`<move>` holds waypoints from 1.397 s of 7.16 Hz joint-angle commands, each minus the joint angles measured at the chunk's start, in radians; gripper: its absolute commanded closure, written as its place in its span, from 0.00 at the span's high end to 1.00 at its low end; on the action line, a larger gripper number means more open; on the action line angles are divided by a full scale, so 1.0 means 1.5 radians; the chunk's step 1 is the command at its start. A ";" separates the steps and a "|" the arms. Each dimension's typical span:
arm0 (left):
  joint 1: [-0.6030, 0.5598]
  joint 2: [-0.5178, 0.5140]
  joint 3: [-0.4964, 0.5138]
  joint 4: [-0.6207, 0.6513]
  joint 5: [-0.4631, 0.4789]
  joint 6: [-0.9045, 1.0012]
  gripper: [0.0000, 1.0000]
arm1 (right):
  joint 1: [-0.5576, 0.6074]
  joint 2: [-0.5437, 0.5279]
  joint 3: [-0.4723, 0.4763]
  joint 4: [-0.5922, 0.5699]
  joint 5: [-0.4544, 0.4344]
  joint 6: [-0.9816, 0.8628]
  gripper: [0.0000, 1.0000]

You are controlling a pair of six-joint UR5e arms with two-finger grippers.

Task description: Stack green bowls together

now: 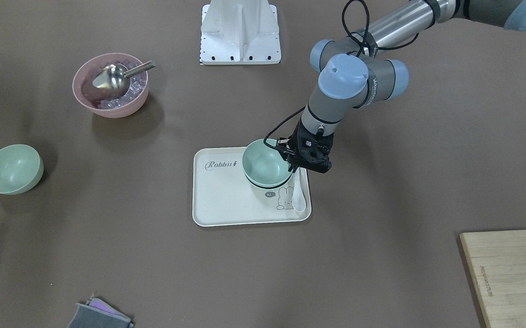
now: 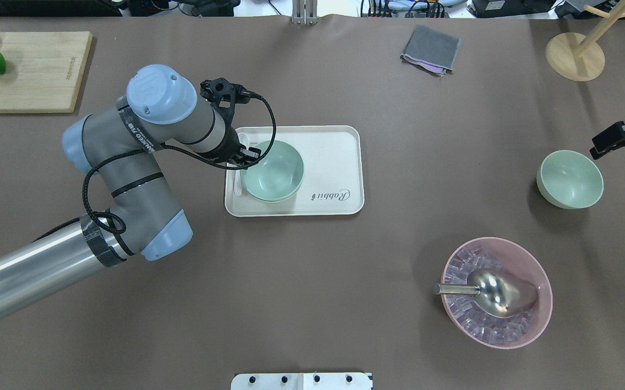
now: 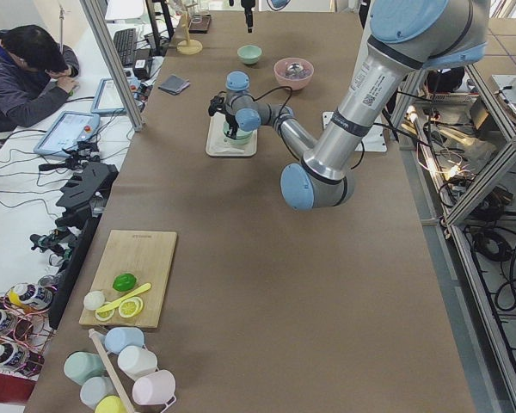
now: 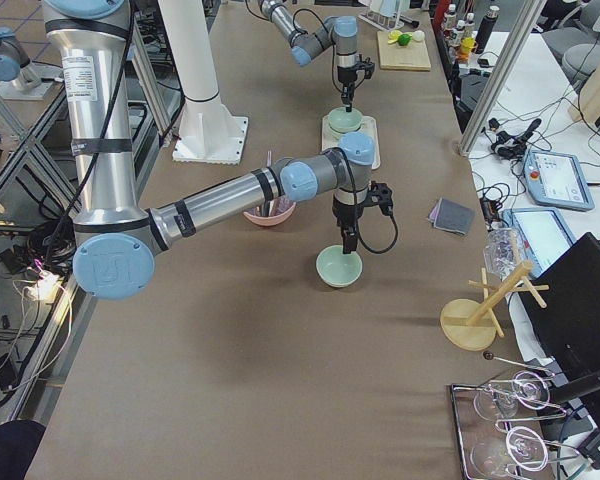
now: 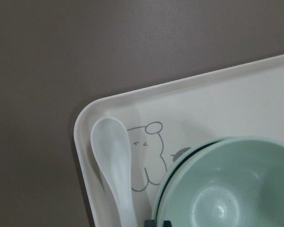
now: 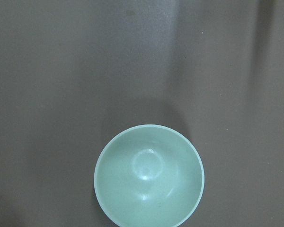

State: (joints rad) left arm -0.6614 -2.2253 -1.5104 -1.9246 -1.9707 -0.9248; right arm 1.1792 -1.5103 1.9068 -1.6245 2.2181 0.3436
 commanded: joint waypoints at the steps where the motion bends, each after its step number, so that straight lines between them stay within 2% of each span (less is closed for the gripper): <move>1: 0.006 0.001 0.001 0.000 0.001 0.000 0.00 | -0.002 0.000 -0.001 0.000 0.000 0.000 1.00; 6: 0.006 0.002 0.001 -0.001 0.000 0.002 0.00 | -0.005 0.000 -0.001 0.000 0.000 0.000 1.00; 7: 0.006 0.002 0.001 -0.003 -0.001 0.008 0.32 | -0.005 0.000 -0.001 0.000 0.000 0.000 1.00; 8: 0.006 0.001 -0.001 -0.004 -0.001 0.010 0.72 | -0.005 0.000 -0.001 0.000 0.000 0.000 1.00; 9: 0.006 0.001 -0.009 -0.005 -0.002 0.011 0.97 | -0.004 0.000 -0.001 0.000 0.000 0.000 1.00; 10: 0.006 0.001 -0.023 -0.002 -0.007 0.010 0.97 | -0.005 0.000 -0.001 0.000 0.000 0.000 1.00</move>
State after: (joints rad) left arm -0.6519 -2.2241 -1.5248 -1.9309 -1.9756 -0.9097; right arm 1.1725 -1.5110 1.9052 -1.6245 2.2181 0.3436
